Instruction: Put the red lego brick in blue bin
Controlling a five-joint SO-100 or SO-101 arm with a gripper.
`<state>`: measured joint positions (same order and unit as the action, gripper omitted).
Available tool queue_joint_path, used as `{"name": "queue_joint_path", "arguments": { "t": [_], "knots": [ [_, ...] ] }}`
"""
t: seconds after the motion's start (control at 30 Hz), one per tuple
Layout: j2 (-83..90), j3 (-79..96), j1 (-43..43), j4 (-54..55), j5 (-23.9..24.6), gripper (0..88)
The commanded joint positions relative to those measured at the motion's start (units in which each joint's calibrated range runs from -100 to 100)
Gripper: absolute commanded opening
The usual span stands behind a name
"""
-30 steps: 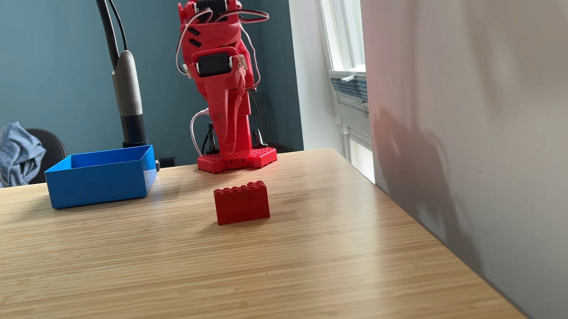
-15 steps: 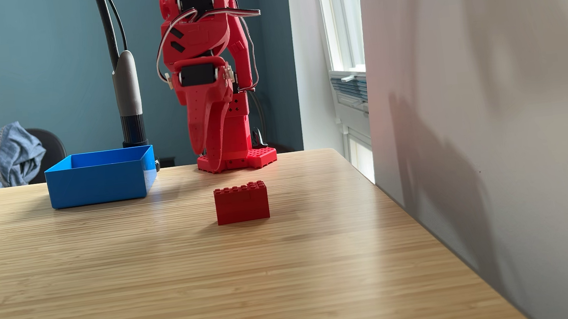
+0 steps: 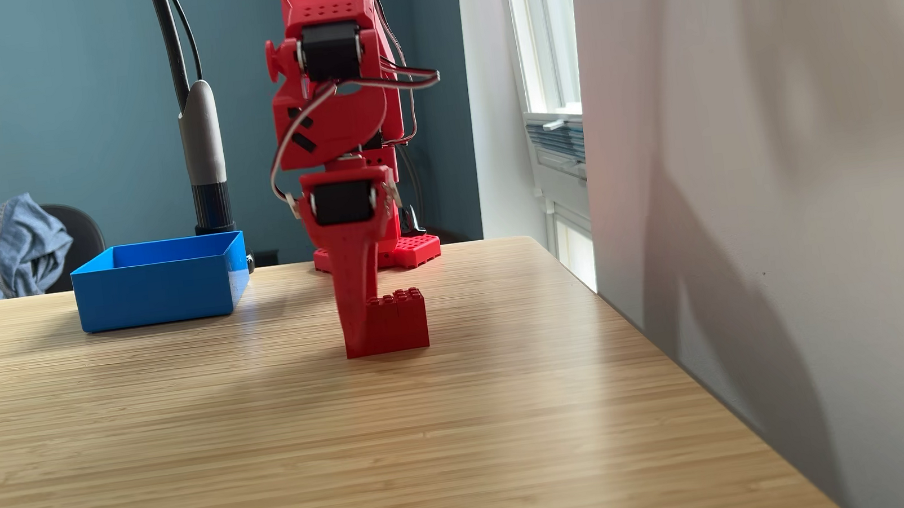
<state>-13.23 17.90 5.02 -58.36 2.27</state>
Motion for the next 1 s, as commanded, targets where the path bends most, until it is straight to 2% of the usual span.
{"name": "queue_joint_path", "arguments": {
  "t": [0.0, 0.17, 0.33, 0.7, 0.83, 0.97],
  "knots": [
    [-1.27, -5.74, -1.09, -0.72, 0.88, 28.6],
    [-3.59, -8.38, -1.81, -0.64, 3.86, 21.8],
    [-3.59, -9.46, -1.67, -0.56, 6.4, 0.1],
    [-2.93, -8.56, -0.58, -2.18, 7.23, 0.1],
    [-2.84, -9.28, 1.22, -6.65, 6.4, 0.1],
    [-2.68, -17.63, 3.67, -17.36, 6.35, 0.1]
  ]
}}
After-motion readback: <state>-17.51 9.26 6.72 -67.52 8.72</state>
